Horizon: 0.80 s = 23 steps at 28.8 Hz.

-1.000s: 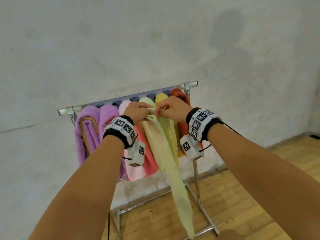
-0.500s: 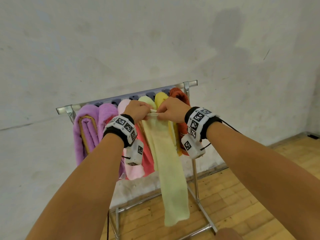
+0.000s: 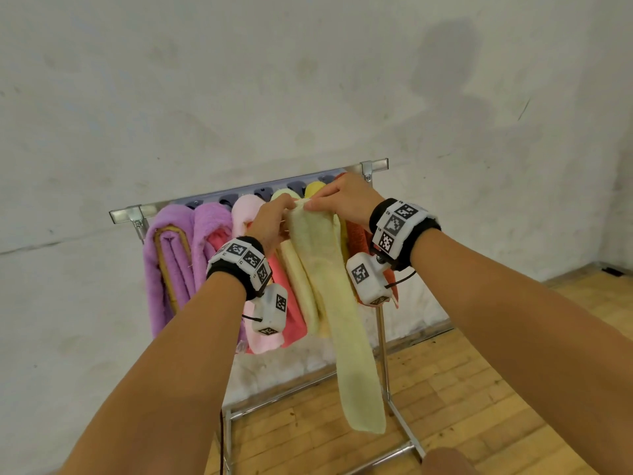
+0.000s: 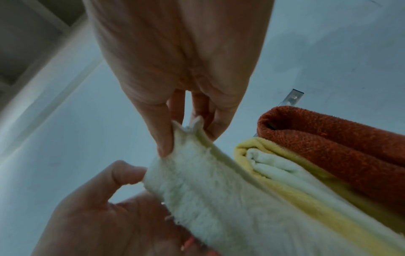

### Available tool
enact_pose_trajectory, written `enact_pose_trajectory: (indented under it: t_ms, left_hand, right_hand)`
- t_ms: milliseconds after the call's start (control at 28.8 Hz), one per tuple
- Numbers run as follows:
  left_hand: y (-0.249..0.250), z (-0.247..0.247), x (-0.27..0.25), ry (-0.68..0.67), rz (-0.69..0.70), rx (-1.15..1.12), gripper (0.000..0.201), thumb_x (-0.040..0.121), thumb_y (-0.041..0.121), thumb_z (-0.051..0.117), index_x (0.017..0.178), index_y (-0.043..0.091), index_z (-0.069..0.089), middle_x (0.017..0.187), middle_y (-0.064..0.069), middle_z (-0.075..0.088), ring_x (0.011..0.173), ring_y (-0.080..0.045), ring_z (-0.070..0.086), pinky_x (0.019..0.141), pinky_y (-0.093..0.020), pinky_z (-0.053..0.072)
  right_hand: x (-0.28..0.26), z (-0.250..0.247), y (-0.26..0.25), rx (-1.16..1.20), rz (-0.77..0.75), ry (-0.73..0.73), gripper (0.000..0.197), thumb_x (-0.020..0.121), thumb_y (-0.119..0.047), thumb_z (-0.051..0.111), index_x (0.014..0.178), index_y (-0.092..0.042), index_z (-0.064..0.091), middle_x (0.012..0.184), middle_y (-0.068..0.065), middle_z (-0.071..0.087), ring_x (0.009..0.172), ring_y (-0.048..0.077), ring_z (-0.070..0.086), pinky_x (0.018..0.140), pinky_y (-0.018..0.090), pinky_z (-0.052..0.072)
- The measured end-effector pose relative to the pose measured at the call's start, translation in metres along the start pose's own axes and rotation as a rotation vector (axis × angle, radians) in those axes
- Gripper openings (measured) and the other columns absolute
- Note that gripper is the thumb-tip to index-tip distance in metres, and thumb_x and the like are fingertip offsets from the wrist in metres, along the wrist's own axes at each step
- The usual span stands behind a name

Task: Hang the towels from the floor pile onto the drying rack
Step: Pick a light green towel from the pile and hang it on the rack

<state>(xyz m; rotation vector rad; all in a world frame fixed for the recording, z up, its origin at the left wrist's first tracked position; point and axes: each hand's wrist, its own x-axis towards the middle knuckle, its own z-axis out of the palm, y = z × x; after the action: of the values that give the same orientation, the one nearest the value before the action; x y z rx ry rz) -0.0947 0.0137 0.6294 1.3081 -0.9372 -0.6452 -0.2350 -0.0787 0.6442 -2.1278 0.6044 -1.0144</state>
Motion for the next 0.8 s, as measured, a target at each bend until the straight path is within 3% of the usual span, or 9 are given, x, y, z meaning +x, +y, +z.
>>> enact_pose_trajectory:
  t_ms: [104,243,382,486,555,660,729,798]
  left_hand:
    - [-0.006,0.003,-0.003,-0.116,-0.012,-0.081,0.016,0.071,0.018,0.058,0.086,0.014,0.061,0.078,-0.001,0.059,0.067,-0.016,0.055,0.066,-0.031,0.048]
    - [0.001,0.011,-0.002,-0.189,0.093,0.064,0.015,0.095,0.012,0.059,0.105,0.018,0.068,0.095,0.002,0.074,0.088,-0.016,0.07,0.07,-0.027,0.056]
    - [0.01,0.015,0.0,-0.2,0.125,0.039,0.025,0.099,0.016,0.054,0.121,0.016,0.066,0.109,-0.003,0.071,0.097,-0.019,0.068,0.079,-0.031,0.057]
    - [0.017,0.017,0.001,-0.134,0.147,-0.052,0.026,0.098,0.017,0.057,0.123,0.014,0.065,0.11,-0.002,0.071,0.098,-0.021,0.068,0.077,-0.031,0.058]
    - [0.02,0.018,0.001,-0.11,0.162,-0.082,0.022,0.097,0.018,0.059,0.118,0.016,0.067,0.107,-0.001,0.072,0.097,-0.02,0.069,0.073,-0.029,0.058]
    - [0.015,0.019,-0.002,-0.164,0.107,-0.05,0.025,0.094,0.027,0.063,0.117,0.017,0.067,0.106,-0.001,0.074,0.095,-0.02,0.071,0.082,-0.035,0.058]
    - [0.008,0.021,-0.002,-0.22,0.049,0.026,0.034,0.091,0.029,0.068,0.121,0.014,0.065,0.112,-0.004,0.073,0.103,-0.024,0.07,0.091,-0.041,0.056]
    - [0.005,0.022,-0.001,-0.219,0.059,0.03,0.036,0.091,0.025,0.069,0.123,0.01,0.064,0.114,-0.006,0.073,0.107,-0.026,0.068,0.089,-0.041,0.057]
  right_hand:
    - [0.001,-0.005,-0.002,0.162,0.037,0.096,0.015,0.073,-0.025,0.085,0.085,-0.018,0.081,0.089,-0.002,0.077,0.09,0.014,0.071,0.089,0.035,0.058]
    - [-0.003,-0.018,-0.004,0.253,0.006,0.141,0.022,0.077,-0.02,0.082,0.097,-0.012,0.078,0.098,0.006,0.075,0.096,0.018,0.07,0.091,0.035,0.057]
    - [-0.007,-0.025,0.011,0.324,0.109,0.004,0.062,0.07,-0.038,0.086,0.125,-0.021,0.062,0.119,0.005,0.068,0.107,0.019,0.068,0.09,0.038,0.058]
    - [-0.014,-0.026,0.021,0.418,0.219,-0.108,0.051,0.077,-0.026,0.083,0.121,-0.009,0.063,0.115,0.006,0.072,0.105,0.022,0.07,0.091,0.039,0.057]
    - [-0.019,-0.027,0.023,0.502,0.197,-0.097,0.041,0.08,-0.019,0.081,0.116,-0.004,0.067,0.111,0.009,0.074,0.104,0.026,0.07,0.09,0.039,0.057]
    - [-0.021,-0.027,0.018,0.558,0.123,-0.001,0.037,0.08,-0.017,0.081,0.114,-0.008,0.069,0.106,0.008,0.075,0.099,0.025,0.072,0.088,0.04,0.058]
    - [-0.019,-0.026,0.014,0.546,0.092,0.057,0.036,0.081,-0.019,0.08,0.113,-0.009,0.07,0.104,0.008,0.076,0.096,0.025,0.073,0.086,0.041,0.059]
    - [-0.019,-0.025,0.011,0.538,0.082,0.065,0.036,0.082,-0.023,0.079,0.114,-0.01,0.069,0.104,0.007,0.076,0.095,0.025,0.073,0.085,0.041,0.06]
